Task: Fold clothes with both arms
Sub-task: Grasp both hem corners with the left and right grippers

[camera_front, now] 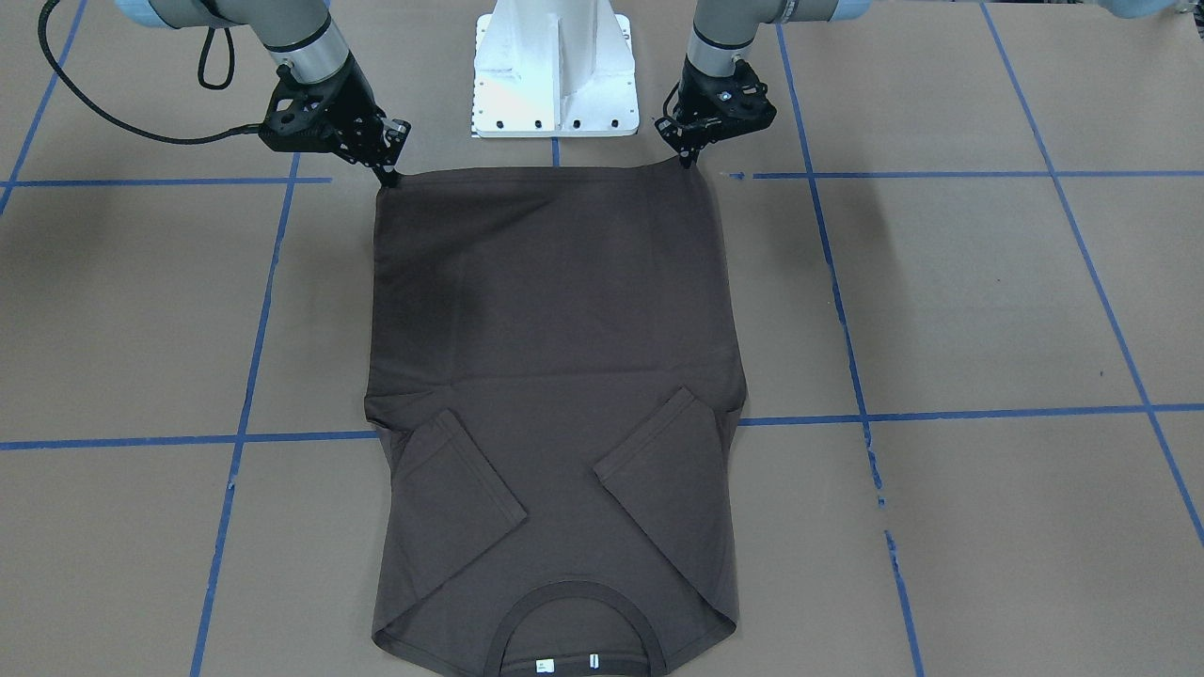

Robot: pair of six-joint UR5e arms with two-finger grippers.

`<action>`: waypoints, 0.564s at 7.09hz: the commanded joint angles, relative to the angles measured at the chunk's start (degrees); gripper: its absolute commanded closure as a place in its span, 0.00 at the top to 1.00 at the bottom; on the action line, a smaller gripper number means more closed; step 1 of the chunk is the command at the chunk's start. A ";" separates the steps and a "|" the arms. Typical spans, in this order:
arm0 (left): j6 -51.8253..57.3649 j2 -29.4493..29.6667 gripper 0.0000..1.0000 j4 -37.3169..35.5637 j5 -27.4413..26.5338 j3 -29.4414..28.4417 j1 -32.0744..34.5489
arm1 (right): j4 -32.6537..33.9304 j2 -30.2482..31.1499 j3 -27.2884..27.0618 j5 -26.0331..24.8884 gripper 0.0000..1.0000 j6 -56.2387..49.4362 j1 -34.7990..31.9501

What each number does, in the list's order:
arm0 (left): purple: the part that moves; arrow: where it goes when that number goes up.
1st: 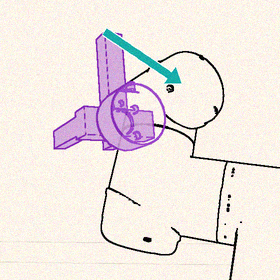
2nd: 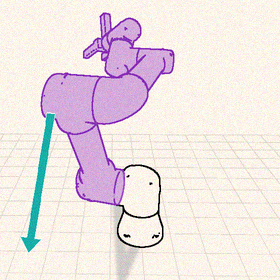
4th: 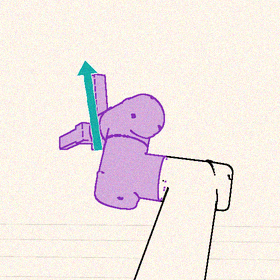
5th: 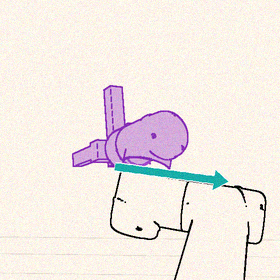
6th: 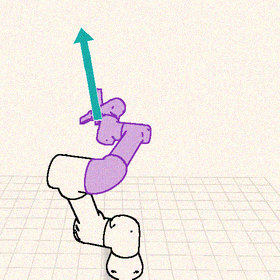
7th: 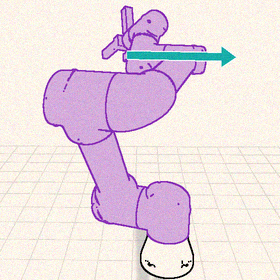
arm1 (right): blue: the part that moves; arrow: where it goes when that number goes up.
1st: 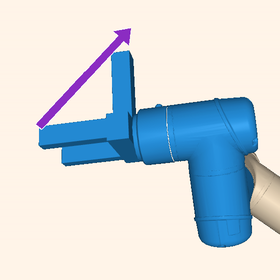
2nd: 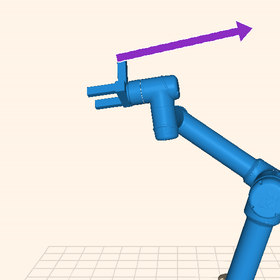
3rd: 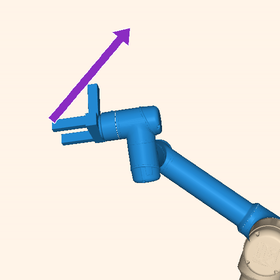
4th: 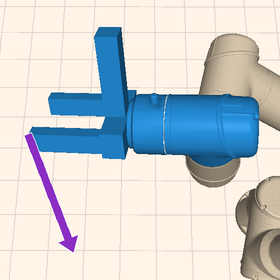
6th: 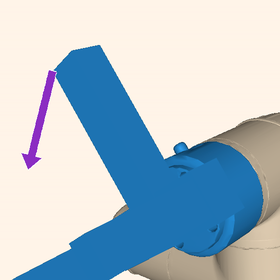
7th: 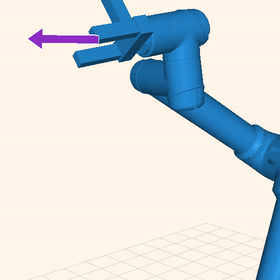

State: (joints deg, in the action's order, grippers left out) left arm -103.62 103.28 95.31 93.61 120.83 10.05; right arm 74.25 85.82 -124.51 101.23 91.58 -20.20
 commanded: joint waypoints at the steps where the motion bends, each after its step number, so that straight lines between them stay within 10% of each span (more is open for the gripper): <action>1: 0.08 0.16 0.00 -4.40 0.26 5.62 -0.21 | 0.10 4.77 -4.57 1.33 0.00 0.00 2.43; 4: 0.43 0.08 0.00 -11.26 2.19 15.01 -5.11 | 0.19 10.75 -12.84 12.76 0.00 0.00 4.63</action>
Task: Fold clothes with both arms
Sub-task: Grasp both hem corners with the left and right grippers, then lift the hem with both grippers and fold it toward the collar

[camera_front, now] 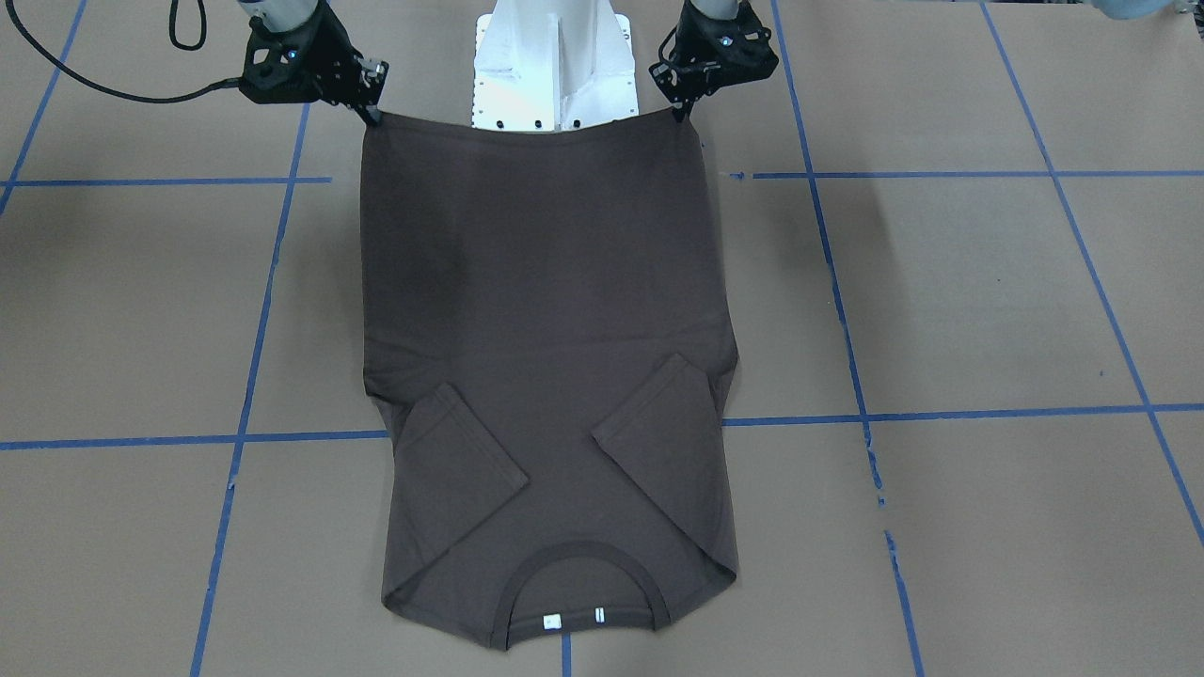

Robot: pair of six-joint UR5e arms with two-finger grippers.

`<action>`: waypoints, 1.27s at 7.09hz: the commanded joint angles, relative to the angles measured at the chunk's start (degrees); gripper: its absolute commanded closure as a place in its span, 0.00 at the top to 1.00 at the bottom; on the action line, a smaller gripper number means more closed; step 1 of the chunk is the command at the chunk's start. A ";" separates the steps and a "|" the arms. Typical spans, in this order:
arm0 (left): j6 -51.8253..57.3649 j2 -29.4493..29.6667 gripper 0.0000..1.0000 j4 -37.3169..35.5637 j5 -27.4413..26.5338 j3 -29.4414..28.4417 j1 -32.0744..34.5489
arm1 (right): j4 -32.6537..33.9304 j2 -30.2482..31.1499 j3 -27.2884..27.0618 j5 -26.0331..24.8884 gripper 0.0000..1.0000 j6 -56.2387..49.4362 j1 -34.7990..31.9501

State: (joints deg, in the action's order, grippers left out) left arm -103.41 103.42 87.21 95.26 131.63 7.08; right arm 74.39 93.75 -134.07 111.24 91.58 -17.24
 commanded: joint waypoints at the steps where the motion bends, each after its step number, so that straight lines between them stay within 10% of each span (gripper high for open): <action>1: 0.23 0.20 0.00 -5.53 2.71 6.95 -3.29 | 0.05 2.84 -3.65 3.54 0.00 0.00 2.64; 6: 5.73 3.63 0.00 -5.73 4.49 5.75 6.76 | -0.21 -2.87 -0.24 5.39 0.00 -9.19 -13.38; 9: 18.30 9.75 0.00 -5.73 10.19 -1.95 23.71 | -0.13 -13.55 12.56 7.24 0.00 -12.74 -24.65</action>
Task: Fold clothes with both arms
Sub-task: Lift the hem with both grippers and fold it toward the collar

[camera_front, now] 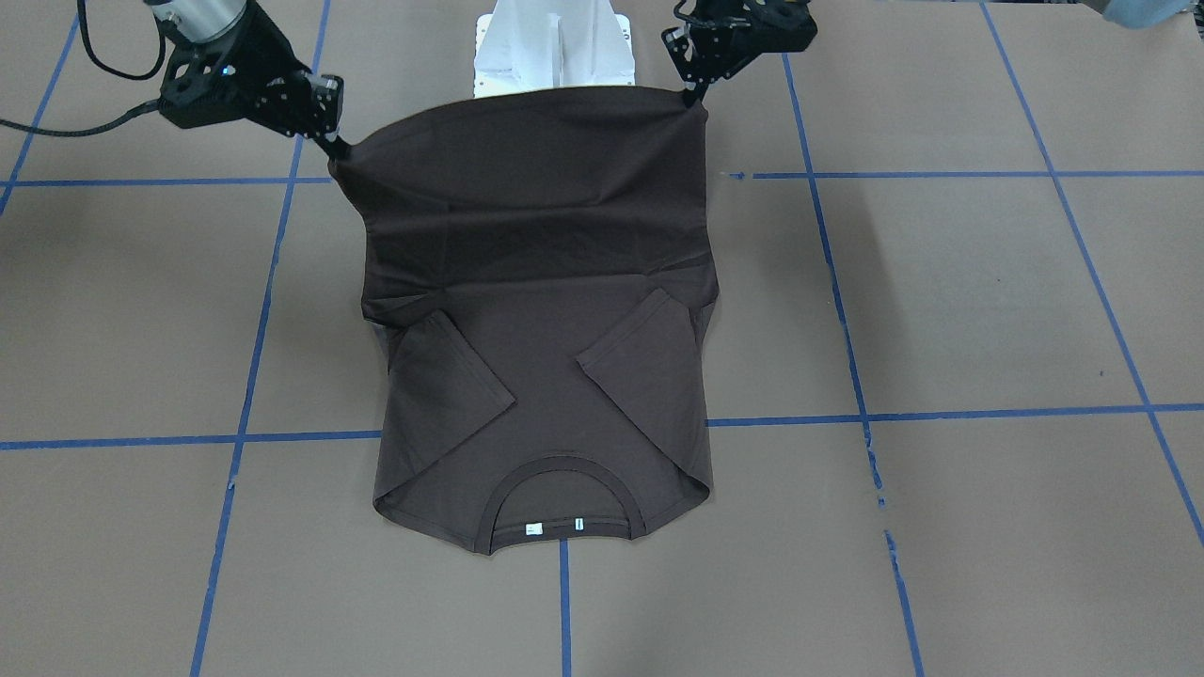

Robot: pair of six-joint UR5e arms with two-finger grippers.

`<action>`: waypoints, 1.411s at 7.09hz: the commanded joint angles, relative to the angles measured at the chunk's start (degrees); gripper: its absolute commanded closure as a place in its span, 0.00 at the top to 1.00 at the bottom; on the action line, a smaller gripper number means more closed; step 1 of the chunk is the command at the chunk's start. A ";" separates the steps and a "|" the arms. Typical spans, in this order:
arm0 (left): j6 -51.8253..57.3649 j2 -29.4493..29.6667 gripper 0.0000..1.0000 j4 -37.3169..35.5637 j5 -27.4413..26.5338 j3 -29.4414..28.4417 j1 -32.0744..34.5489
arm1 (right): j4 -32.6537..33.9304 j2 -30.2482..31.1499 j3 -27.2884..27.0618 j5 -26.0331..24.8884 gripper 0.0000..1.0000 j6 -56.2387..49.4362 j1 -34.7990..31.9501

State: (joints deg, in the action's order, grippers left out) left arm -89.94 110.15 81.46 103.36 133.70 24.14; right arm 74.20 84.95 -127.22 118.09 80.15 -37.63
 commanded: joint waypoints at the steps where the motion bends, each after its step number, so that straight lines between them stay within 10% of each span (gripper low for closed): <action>1: 7.21 6.70 0.00 0.54 2.11 -9.11 10.97 | 0.24 -9.75 9.93 0.30 0.00 -1.66 -6.81; 5: 10.57 8.76 0.00 21.51 1.67 -34.34 17.16 | 0.16 -24.00 30.84 0.04 0.00 -2.11 -13.51; 10: 9.97 15.41 0.00 27.18 1.49 -44.47 19.81 | -9.95 -30.54 46.80 -0.31 0.00 -1.76 -13.96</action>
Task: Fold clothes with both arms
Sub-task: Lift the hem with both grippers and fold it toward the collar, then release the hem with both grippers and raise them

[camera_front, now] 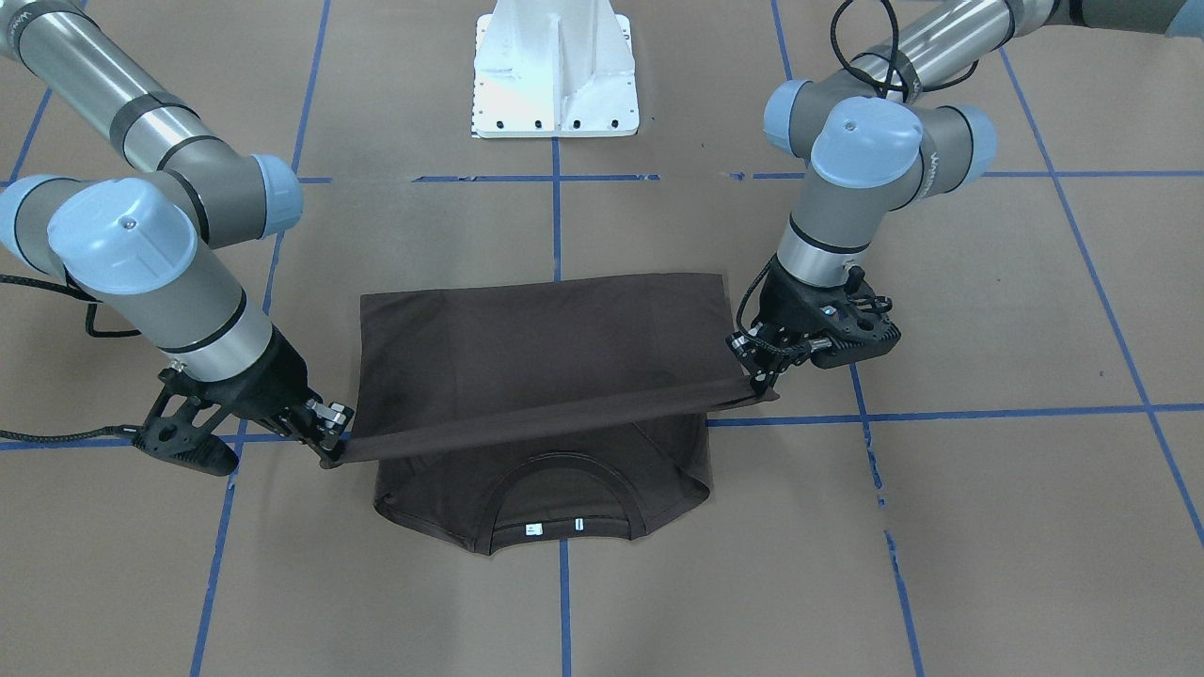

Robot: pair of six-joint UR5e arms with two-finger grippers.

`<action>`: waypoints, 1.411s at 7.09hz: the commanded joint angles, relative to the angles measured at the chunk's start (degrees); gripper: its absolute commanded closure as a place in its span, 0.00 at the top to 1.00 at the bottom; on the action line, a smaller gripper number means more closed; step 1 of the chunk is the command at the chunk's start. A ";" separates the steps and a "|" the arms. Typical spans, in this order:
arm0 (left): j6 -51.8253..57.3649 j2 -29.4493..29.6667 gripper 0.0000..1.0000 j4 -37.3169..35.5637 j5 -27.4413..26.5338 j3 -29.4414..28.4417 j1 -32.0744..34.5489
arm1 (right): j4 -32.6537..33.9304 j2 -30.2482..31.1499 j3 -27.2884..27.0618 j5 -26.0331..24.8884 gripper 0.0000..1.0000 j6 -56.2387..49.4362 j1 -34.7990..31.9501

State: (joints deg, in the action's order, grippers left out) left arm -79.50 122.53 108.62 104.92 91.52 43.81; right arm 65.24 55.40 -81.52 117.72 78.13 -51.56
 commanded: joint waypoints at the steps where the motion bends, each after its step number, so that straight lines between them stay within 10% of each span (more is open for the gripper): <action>1: -0.65 4.63 0.00 0.01 -0.06 -4.49 0.14 | -0.99 -1.17 1.10 0.06 0.00 0.27 0.23; 4: -0.83 6.05 0.00 0.01 -2.35 -8.02 0.14 | -1.08 -1.17 1.01 0.14 0.00 -0.08 0.50; 5: -0.83 6.05 0.71 0.01 -2.52 -8.02 0.14 | -1.08 -1.17 1.10 -0.03 0.99 -0.17 0.50; 6: -0.83 6.58 1.00 0.01 -2.53 -8.02 0.14 | -0.99 -1.08 1.10 0.14 1.00 -0.60 0.50; 10: -5.38 8.34 1.00 -0.69 -2.00 -6.02 0.05 | -0.82 5.72 -7.91 -1.51 1.00 -0.17 6.27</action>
State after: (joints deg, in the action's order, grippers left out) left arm -82.88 130.66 107.96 102.63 84.27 43.94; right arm 64.19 56.71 -84.86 117.80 77.82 -48.36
